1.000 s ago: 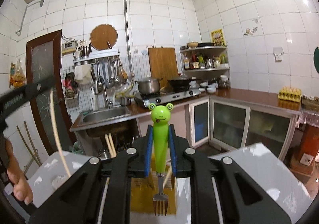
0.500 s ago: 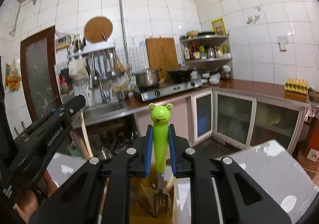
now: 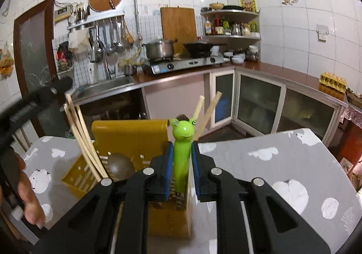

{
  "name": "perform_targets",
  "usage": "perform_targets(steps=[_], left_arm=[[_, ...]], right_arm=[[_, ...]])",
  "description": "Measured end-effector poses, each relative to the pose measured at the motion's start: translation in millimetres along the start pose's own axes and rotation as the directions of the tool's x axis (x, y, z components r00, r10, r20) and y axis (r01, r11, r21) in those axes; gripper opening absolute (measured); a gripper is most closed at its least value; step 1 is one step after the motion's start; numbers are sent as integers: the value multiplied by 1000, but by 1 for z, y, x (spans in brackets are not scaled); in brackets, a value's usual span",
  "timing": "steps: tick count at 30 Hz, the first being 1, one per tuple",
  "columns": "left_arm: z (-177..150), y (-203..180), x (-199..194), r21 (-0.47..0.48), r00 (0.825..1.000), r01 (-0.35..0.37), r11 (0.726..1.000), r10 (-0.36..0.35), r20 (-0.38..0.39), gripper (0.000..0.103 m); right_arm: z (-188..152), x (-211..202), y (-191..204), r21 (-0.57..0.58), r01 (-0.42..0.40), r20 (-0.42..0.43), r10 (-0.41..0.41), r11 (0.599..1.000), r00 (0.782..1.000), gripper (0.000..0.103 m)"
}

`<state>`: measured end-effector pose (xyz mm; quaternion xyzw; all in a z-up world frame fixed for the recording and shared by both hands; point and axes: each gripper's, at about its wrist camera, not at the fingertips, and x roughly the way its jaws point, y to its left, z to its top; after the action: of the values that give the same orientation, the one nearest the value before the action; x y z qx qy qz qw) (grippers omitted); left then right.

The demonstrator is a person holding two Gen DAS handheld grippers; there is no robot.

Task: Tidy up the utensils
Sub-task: 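Lower both items into the holder and open both tools, then close the left tool on the last chopstick while the right tool grasps a thin spoon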

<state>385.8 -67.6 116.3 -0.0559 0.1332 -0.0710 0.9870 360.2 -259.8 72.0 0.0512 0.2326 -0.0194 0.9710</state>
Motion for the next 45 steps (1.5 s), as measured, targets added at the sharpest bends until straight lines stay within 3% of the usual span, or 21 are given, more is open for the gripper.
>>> perform_targets(steps=[1,3,8,10,16,20,28,37,40,43,45], left_arm=[[4,3,-8,0,1000,-4,1000,4,8,61],[12,10,-25,1,1000,-15,1000,15,18,73],[18,34,-73,-15,1000,-27,1000,27,5,94],[11,47,-91,-17,999,-25,1000,25,-24,96],[-38,78,-120,-18,986,-39,999,36,-162,98],[-76,87,-131,5,967,-60,998,59,-246,98],[-132,88,-152,67,932,-55,996,76,-354,98],[-151,96,-173,106,930,-58,993,92,-357,98],[-154,97,-175,106,929,-53,993,88,-359,98],[-157,98,-173,94,925,-51,994,82,-371,98],[-158,96,-172,93,922,-52,994,84,-378,98]], right_arm=[[3,-7,-1,10,7,5,-7,1000,1000,40],[10,-25,-1,35,19,22,-20,999,1000,51],[11,-69,-5,63,74,-20,-73,995,997,53],[0,-81,-11,79,93,-59,-88,993,994,54],[-61,-102,-35,97,159,-185,-139,983,973,54],[-116,-113,-47,120,221,-288,-179,968,941,54],[-189,-145,-40,120,295,-367,-234,948,900,54],[-207,-165,-13,161,346,-426,-251,924,869,53],[-207,-159,-8,201,359,-478,-229,911,848,45],[-211,-145,-7,228,389,-543,-215,892,812,44],[-210,-140,-5,214,410,-539,-243,887,806,41]])
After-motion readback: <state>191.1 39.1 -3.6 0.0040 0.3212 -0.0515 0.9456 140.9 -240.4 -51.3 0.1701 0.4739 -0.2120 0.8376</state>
